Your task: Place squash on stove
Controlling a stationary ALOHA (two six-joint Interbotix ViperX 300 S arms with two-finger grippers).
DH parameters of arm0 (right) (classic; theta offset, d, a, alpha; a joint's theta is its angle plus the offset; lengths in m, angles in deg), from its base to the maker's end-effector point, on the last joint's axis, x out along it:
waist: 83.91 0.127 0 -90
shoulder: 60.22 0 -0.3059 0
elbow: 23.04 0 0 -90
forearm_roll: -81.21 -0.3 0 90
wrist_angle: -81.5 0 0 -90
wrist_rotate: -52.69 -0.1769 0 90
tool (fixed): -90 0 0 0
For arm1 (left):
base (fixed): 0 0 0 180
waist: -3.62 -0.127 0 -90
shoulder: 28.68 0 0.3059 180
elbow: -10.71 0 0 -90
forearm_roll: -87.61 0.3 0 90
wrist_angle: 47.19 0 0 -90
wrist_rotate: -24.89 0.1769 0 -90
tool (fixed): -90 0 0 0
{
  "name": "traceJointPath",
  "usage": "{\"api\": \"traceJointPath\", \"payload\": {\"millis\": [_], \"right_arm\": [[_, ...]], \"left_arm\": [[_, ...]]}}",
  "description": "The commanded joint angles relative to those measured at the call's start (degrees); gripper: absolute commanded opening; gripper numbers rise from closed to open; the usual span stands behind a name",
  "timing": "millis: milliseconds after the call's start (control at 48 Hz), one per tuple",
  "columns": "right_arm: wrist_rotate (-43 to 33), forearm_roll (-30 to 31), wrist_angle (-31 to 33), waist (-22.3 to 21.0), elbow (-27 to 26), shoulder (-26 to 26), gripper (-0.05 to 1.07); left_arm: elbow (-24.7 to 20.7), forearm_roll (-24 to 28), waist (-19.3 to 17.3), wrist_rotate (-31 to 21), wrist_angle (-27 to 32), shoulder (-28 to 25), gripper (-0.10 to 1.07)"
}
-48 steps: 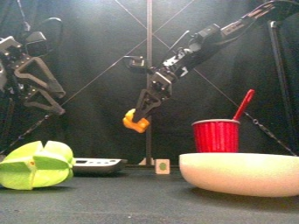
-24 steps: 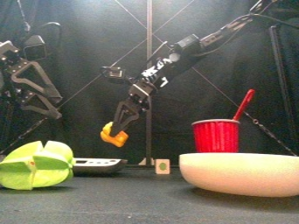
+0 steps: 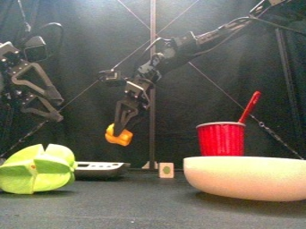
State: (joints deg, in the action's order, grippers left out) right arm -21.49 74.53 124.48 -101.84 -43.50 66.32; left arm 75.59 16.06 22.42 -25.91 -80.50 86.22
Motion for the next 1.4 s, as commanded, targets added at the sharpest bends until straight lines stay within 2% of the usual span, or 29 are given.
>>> {"api": "traceJointPath", "payload": {"millis": [0,146,583,938,1375], "right_arm": [[-2.5,4.8,1.6,0.5,-2.6,0.1,0.82],[-2.6,6.1,2.1,2.2,-3.7,1.9,0.82],[-3.7,5.8,1.4,4.1,-4.7,2.8,0.85],[-4.1,5.6,1.1,4.1,-5.6,4.0,1.00],[-4.2,5.2,2.1,5.8,-5.7,4.3,1.00]], "left_arm": [[-0.5,0.2,0.1,0.1,-0.2,0.0,0.97],[-0.4,0.2,0.1,0.1,0.0,0.0,0.97],[-0.4,0.2,0.1,0.1,0.1,-0.1,0.97],[-0.4,0.2,0.1,0.1,0.1,-0.1,0.97],[-0.2,0.1,0.1,0.1,0.1,0.0,0.97]]}}
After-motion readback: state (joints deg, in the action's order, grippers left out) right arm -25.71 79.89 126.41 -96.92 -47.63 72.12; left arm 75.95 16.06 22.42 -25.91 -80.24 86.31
